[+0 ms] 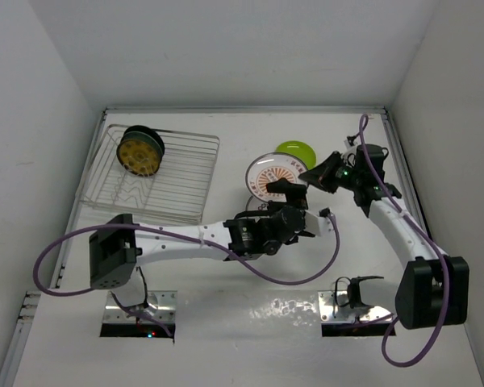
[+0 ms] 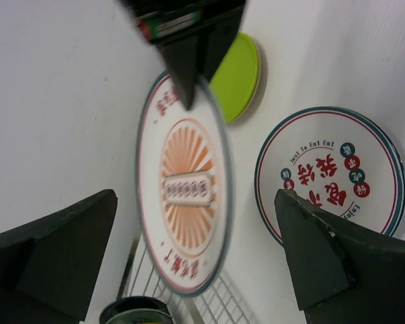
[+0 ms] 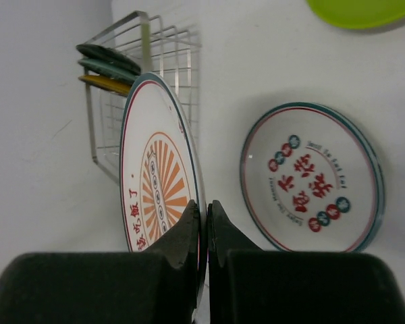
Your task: Unload the plates from the dish rack
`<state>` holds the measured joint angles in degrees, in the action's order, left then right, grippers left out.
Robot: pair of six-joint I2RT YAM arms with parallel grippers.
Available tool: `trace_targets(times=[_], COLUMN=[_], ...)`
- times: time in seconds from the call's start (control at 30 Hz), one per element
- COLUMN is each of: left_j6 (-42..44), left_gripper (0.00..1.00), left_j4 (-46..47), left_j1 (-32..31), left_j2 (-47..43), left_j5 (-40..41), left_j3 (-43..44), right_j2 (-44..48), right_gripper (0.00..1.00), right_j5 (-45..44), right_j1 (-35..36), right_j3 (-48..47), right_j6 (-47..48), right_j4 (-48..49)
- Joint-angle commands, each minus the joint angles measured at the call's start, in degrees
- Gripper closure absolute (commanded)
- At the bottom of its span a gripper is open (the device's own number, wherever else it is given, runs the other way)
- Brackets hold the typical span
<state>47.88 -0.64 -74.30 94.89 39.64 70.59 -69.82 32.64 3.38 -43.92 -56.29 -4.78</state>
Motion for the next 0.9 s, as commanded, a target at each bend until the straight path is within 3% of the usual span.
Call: trace_targets(times=[0.0, 0.1, 0.2, 0.3, 0.37, 0.43, 0.53, 0.67, 0.73, 0.87], left_j6=[-10.4, -20.8, -28.4, -38.7, -51.8, -58.7, -66.5, -76.9, -81.3, -87.1], left_gripper=[0.00, 0.00, 0.00, 0.00, 0.00, 0.00, 0.00, 0.00, 0.00, 0.00], left_j4=[-2.1, -7.7, -7.6, -9.4, -17.2, -23.5, -25.3, -23.0, -21.2, -21.1], left_j1=[-0.3, -0.3, 0.2, 3.3, 11.1, 20.6, 30.5, 45.1, 52.0, 60.7], left_j2=[-5.2, -10.7, -17.0, -20.7, -20.3, -19.0, -18.6, -20.2, -21.6, -22.8], left_j5=[4.8, 5.7, 9.8, 12.2, 10.5, 4.7, -0.5, -16.7, -19.8, -22.4], left_j3=[0.2, -1.9, -5.6, -3.4, 0.7, 5.8, 6.9, 3.0, 1.2, -0.5], right_j2=[0.4, -0.8, -2.2, -2.2, -2.3, -2.6, -3.1, -4.8, -6.0, -8.0], right_gripper=[1.00, 1.00, 1.00, 1.00, 1.00, 1.00, 0.97, 0.87, 0.79, 0.35], right_j5=[-3.1, -2.8, -1.0, 0.0, -0.8, -2.0, -4.4, -9.5, -12.8, -19.4], right_j1=[-1.4, -1.7, -1.6, -1.3, -0.5, 0.2, 1.8, 5.2, 6.7, 10.1], right_j3=[2.8, 6.6, 9.4, 12.1, 13.1, 13.1, 12.9, 9.7, 7.3, 2.7], right_j6=[3.1, 3.6, 5.0, 7.1, 8.8, 11.4, 13.8, 18.0, 19.7, 23.0], right_j4=[2.0, 6.1, 8.9, 9.7, 8.0, 6.5, 5.0, -1.4, -4.4, -9.8])
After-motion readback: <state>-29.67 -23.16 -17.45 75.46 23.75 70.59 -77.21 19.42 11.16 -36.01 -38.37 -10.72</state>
